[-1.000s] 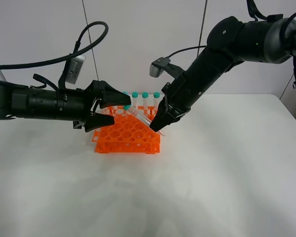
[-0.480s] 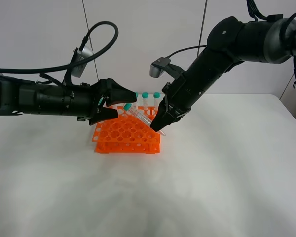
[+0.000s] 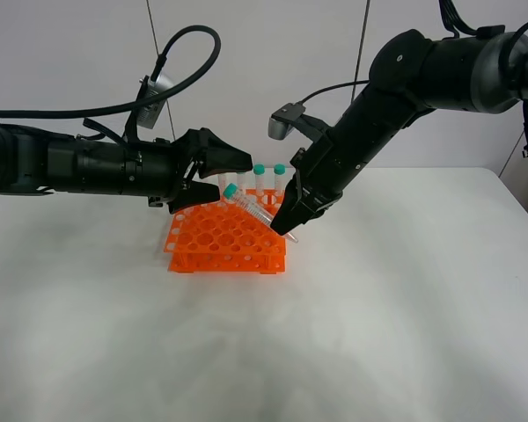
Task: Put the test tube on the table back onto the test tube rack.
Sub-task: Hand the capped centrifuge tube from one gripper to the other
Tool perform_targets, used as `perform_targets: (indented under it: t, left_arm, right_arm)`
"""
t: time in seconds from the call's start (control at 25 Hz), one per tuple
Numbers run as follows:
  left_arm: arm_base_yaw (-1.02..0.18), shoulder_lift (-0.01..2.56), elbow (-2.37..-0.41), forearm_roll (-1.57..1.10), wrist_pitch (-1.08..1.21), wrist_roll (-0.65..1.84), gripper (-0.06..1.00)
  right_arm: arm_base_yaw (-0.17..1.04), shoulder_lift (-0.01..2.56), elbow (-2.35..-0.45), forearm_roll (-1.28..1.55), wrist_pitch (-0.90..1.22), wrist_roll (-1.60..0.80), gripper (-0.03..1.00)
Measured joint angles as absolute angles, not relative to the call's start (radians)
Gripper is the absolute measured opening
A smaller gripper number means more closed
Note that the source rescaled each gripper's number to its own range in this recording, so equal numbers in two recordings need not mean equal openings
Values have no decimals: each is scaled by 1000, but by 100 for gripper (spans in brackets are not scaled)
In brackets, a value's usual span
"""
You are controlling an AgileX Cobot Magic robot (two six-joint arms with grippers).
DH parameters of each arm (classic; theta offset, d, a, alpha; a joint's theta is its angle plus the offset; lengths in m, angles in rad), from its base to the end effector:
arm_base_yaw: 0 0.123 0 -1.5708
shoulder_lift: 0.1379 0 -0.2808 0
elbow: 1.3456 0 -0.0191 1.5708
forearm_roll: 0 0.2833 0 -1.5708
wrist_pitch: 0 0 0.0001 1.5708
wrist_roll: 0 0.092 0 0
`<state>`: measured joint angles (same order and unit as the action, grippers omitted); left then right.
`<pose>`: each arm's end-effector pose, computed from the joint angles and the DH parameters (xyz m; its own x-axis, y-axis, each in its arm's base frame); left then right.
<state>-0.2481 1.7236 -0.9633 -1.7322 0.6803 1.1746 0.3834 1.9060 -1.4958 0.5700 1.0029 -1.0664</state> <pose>0.3501 -0.1477 0.1931 -0.8142 -0.2521 -0.5230 0.2987 0.5906 -0.7497 0.3820 0.1992 0.2235 -0.3385 -0.7800 -0.5263 -0.9363 0.3351 0.1056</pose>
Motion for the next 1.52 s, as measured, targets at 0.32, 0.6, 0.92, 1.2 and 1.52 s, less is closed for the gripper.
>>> perform_targets:
  t: [0.32,0.6,0.92,1.2,1.52]
  left_arm:
    - [-308,1724,-964,-1733,625,1175,100]
    - [-308,1724,-964,-1733,600,1175,89]
    - [-308,1724,-964,-1733,600,1171,52]
    - [-307,1725,-964,-1720,600,1159,19]
    - [-307,1725,-964,-1717,602,1146,0]
  right_arm:
    - [383,1906,-1496,570,997,-1063,0]
    - [383,1906,-1496,570,993,-1063,0]
    - [383,1906,-1496,570,993,-1063,0]
    - [383,1906,-1496,570,996,-1063,0]
    - [383,1906,-1496,570,995,-1063,0]
